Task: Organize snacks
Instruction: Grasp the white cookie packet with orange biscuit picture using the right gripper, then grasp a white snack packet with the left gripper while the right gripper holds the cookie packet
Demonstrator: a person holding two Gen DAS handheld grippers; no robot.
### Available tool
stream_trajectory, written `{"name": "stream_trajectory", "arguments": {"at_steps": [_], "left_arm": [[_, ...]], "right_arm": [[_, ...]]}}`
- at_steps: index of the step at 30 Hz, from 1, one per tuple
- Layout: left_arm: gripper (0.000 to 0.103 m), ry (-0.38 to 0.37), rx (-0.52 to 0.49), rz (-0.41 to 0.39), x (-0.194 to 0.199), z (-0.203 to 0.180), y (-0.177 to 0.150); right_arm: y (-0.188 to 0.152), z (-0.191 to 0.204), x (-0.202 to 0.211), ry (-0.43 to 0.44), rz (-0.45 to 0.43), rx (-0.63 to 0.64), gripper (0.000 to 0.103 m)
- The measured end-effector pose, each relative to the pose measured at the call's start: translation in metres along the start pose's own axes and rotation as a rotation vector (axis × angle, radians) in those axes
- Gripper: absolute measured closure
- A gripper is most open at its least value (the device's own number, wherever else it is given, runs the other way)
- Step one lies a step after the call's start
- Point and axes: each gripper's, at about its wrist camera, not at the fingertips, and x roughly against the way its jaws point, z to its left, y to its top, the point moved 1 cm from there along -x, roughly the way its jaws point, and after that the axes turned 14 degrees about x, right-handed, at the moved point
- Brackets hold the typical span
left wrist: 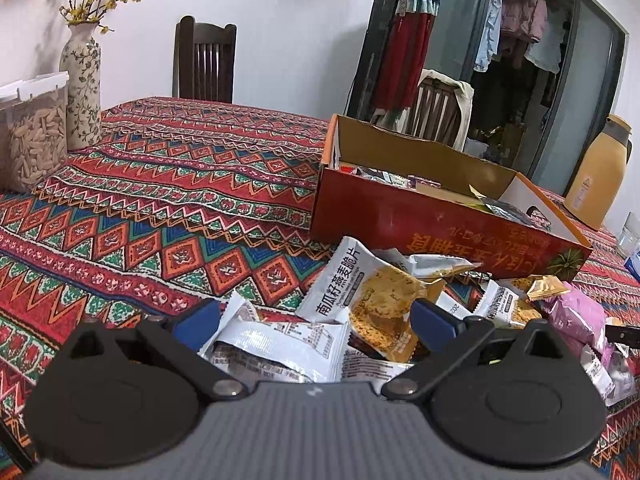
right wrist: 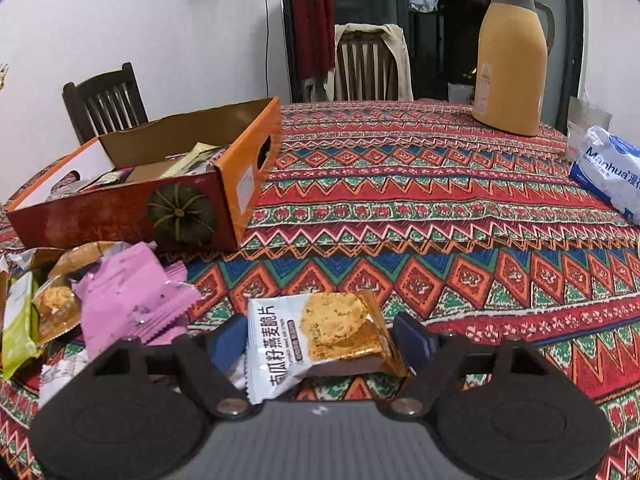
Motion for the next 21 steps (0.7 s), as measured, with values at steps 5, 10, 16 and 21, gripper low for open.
{"name": "stream_trajectory", "arguments": {"at_steps": [5, 10, 16, 21], "left_arm": [[0.000, 0.002, 0.006, 0.011, -0.002, 0.001, 0.001], [0.000, 0.004, 0.009, 0.011, -0.003, 0.001, 0.001], [0.000, 0.004, 0.018, 0.007, -0.001, 0.002, 0.001], [0.000, 0.005, 0.020, 0.002, 0.000, 0.002, 0.001]], "right_arm": [[-0.003, 0.003, 0.001, -0.017, -0.015, 0.023, 0.029], [-0.006, 0.010, 0.003, -0.040, -0.029, 0.053, 0.033], [-0.009, 0.015, 0.007, -0.051, -0.052, 0.078, 0.048], [-0.010, 0.019, 0.013, -0.055, -0.075, 0.084, 0.055]]}}
